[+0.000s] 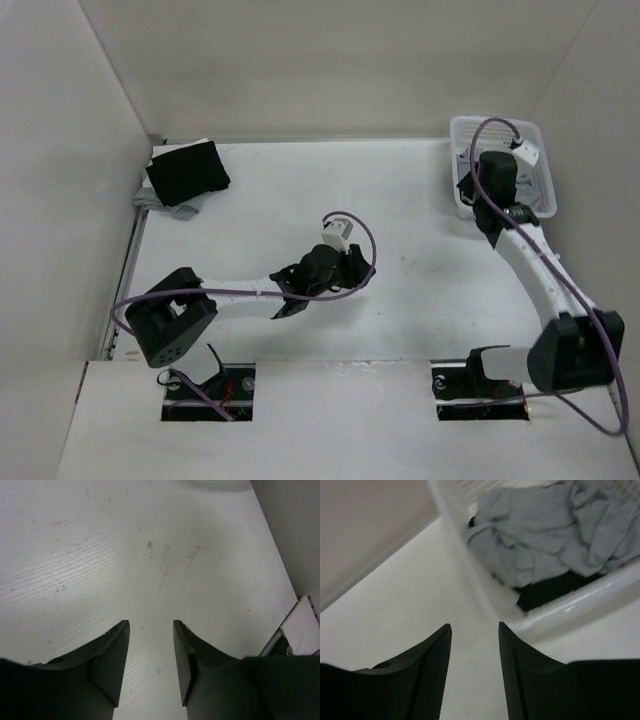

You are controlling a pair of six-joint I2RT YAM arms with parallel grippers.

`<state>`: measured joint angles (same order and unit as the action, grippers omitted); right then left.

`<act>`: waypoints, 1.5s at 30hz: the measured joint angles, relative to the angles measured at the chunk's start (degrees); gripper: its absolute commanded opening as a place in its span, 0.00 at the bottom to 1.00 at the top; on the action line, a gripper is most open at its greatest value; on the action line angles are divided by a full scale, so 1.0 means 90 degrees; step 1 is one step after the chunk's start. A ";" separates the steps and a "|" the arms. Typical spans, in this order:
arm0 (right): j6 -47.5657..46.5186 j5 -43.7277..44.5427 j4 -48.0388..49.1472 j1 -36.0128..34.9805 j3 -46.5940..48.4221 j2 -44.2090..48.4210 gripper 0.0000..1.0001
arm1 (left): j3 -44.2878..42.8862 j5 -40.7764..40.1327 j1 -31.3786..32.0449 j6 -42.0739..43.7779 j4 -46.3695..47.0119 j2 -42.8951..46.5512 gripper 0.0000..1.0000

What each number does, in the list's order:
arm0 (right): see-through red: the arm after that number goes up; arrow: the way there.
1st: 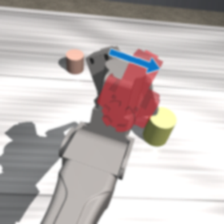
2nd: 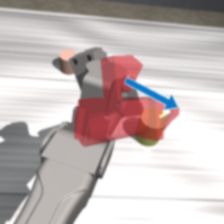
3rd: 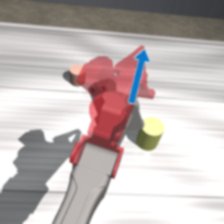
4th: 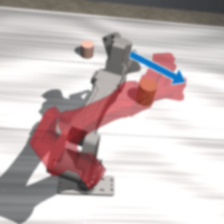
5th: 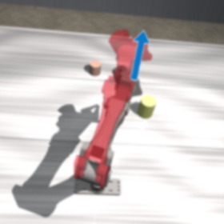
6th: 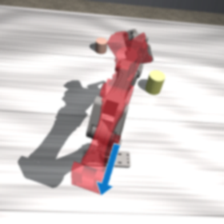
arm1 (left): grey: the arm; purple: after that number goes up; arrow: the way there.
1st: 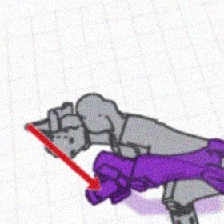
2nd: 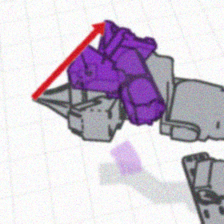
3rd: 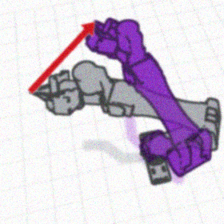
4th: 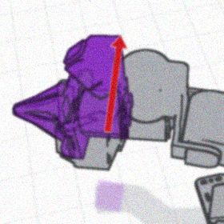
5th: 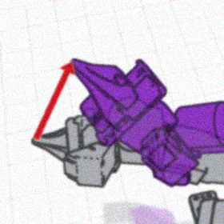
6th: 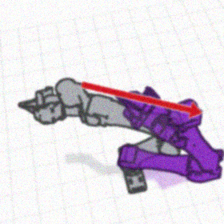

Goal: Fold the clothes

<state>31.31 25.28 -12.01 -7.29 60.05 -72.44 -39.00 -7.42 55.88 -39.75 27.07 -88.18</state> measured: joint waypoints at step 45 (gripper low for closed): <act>0.2108 -0.2752 0.2067 0.1746 0.1200 -0.1107 0.00 | 0.0629 0.0415 -0.0355 -0.0270 0.0478 0.0240 0.55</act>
<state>50.28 0.51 6.59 8.43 70.85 -82.41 -33.34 -3.68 52.69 -42.17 31.38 -86.02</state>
